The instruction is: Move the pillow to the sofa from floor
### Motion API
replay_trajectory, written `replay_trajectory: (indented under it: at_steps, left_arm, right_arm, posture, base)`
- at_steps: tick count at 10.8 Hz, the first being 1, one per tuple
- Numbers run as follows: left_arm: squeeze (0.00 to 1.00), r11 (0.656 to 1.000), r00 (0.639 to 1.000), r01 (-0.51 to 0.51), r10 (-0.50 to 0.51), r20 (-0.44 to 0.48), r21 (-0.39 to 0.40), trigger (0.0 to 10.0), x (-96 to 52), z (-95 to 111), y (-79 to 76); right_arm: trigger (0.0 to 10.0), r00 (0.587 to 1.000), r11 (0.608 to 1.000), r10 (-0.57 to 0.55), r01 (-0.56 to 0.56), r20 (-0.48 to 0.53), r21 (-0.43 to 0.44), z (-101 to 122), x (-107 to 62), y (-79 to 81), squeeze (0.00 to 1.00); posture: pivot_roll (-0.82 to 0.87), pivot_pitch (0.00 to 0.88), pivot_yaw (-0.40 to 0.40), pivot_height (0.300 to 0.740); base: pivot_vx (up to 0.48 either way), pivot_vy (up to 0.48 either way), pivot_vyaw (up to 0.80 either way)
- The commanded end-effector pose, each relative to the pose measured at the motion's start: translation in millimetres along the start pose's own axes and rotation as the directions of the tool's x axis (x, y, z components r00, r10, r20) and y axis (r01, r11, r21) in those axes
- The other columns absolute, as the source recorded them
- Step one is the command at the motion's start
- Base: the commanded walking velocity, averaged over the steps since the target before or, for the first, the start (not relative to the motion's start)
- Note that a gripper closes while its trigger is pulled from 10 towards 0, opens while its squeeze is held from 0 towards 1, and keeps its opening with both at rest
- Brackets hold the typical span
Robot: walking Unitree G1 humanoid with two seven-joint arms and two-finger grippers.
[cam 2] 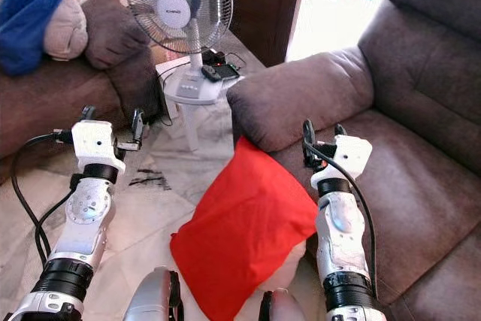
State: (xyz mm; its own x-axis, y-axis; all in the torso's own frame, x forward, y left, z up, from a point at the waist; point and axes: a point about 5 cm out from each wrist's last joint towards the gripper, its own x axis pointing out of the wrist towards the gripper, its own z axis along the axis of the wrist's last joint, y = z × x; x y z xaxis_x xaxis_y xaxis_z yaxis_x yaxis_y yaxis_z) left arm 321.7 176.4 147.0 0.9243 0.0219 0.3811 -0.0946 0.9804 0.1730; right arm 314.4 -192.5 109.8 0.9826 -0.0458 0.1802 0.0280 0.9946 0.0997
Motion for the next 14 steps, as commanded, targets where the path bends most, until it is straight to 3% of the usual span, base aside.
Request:
replay_trajectory:
  at_steps: [1,4,7,12,14]
  left_arm:
    - [0.0,1.0,1.0,0.011,-0.011,-0.013,0.005,10.0,0.7,-1.5,1.1]
    - [0.0,1.0,1.0,0.017,-0.017,-0.02,-0.003,10.0,0.7,-1.5,0.4]
    - [0.0,1.0,0.999,0.025,-0.025,-0.024,-0.014,10.0,0.2,-1.8,-3.8]
    - [0.0,0.999,0.998,0.038,-0.038,-0.04,-0.017,10.0,0.0,-3.4,-6.2]
    - [0.0,0.999,0.998,0.037,-0.038,-0.042,-0.018,10.0,0.0,-3.5,-6.3]
  right_arm:
    - [10.0,1.0,1.0,0.008,-0.008,-0.007,0.007,0.4,3.0,2.6,0.0]
    - [10.0,0.999,1.0,0.011,-0.011,-0.044,-0.006,-2.2,5.6,3.6,0.0]
    - [10.0,0.999,0.999,0.026,-0.027,-0.043,-0.022,-2.2,4.9,3.9,0.0]
    - [10.0,0.997,0.999,0.033,-0.034,-0.063,-0.015,-4.5,4.8,4.8,0.0]
    - [10.0,0.998,0.999,0.044,-0.045,-0.046,-0.028,-2.5,4.7,5.4,0.0]
  posture:
    - [-0.01,0.074,-0.017,0.657]
    - [-0.01,0.08,-0.023,0.657]
    - [-0.01,0.08,-0.026,0.619]
    - [-0.01,0.082,-0.033,0.614]
    - [-0.02,0.082,-0.033,0.586]
  base:
    - [0.0,0.0,0.0]
    - [0.0,0.0,0.0]
    - [0.0,0.0,0.0]
    - [0.0,0.0,0.0]
    - [0.0,0.0,0.0]
